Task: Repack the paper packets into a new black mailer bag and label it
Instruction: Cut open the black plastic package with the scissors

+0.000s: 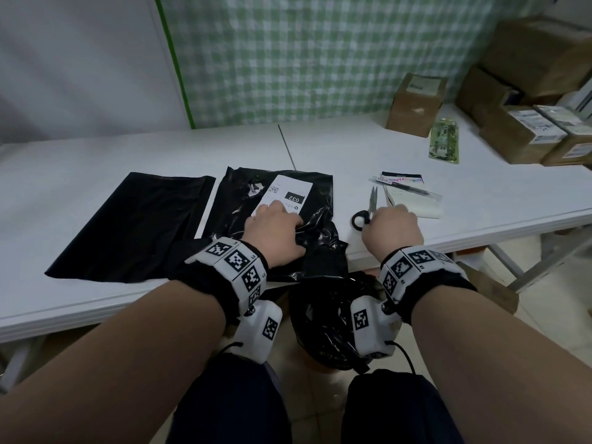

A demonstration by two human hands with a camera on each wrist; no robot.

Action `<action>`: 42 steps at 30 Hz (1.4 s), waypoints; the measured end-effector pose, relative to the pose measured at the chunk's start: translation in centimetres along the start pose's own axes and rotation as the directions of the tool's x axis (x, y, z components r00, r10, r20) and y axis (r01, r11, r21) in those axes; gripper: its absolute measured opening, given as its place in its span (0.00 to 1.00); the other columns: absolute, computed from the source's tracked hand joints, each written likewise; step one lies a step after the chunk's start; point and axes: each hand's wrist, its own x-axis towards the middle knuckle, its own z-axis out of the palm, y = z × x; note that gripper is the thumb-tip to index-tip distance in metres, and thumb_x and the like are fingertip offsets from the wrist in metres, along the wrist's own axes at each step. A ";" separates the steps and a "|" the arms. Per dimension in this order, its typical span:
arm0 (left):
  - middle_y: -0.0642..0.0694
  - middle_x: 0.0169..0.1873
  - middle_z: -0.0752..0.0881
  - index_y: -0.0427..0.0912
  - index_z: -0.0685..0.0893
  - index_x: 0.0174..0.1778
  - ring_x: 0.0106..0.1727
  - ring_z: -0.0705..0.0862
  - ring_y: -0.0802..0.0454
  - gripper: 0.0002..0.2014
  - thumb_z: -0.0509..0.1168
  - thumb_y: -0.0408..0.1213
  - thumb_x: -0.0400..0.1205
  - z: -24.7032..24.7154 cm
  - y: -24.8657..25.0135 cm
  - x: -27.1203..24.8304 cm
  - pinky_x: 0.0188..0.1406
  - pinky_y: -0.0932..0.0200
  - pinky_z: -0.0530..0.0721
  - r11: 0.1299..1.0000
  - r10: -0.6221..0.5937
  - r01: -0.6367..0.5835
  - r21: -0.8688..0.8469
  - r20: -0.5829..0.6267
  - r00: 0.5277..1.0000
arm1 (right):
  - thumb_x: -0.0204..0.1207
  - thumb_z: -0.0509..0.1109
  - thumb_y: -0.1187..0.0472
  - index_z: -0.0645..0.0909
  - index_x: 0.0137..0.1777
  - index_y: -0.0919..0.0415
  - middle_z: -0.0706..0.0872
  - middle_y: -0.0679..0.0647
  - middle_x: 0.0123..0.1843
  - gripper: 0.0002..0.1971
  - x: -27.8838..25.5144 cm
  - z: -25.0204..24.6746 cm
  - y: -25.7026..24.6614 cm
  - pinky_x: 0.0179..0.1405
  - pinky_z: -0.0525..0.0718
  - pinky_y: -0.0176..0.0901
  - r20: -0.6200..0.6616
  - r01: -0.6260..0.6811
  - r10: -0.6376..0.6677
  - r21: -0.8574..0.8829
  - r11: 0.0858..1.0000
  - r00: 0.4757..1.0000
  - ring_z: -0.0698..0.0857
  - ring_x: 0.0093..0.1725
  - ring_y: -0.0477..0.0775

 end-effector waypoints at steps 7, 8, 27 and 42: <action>0.42 0.64 0.78 0.48 0.77 0.70 0.65 0.78 0.45 0.24 0.67 0.42 0.77 -0.2 0.8 1.0 0.60 0.58 0.74 0.990 0.123 -0.112 -0.089 0.136 0.983 | 0.71 0.71 0.45 0.77 0.30 0.62 0.81 0.56 0.32 0.20 -0.6 0.0 -2.3 0.33 0.74 0.40 0.293 0.153 -0.193 0.154 0.976 0.936 0.80 0.38 0.57; 0.42 0.64 0.79 0.47 0.76 0.71 0.66 0.78 0.45 0.23 0.66 0.41 0.78 -0.4 0.9 1.1 0.62 0.58 0.74 0.990 0.124 -0.114 -0.084 0.137 0.983 | 0.71 0.72 0.49 0.79 0.33 0.62 0.82 0.57 0.35 0.16 -0.7 0.1 -2.6 0.35 0.75 0.39 0.318 0.165 -0.210 0.163 0.973 0.925 0.81 0.40 0.58; 0.39 0.35 0.86 0.68 0.52 0.79 0.34 0.87 0.44 0.41 0.53 0.20 0.80 -12.1 0.9 -0.6 0.46 0.45 0.90 0.617 0.057 -0.049 -0.785 -0.018 0.998 | 0.72 0.61 0.73 0.67 0.25 0.56 0.69 0.42 0.16 0.17 -2.0 -13.1 -10.0 0.19 0.65 0.35 0.024 0.222 -0.456 0.850 0.478 0.890 0.69 0.18 0.42; 0.36 0.47 0.87 0.35 0.85 0.50 0.49 0.85 0.38 0.12 0.57 0.28 0.81 -16.3 -1.3 -0.5 0.46 0.52 0.81 0.962 -0.068 -0.095 -0.256 -0.562 0.824 | 0.75 0.68 0.60 0.77 0.42 0.57 0.77 0.46 0.33 0.04 -2.7 -18.0 -11.0 0.28 0.72 0.35 -0.188 0.525 -0.502 0.479 0.704 0.844 0.77 0.32 0.45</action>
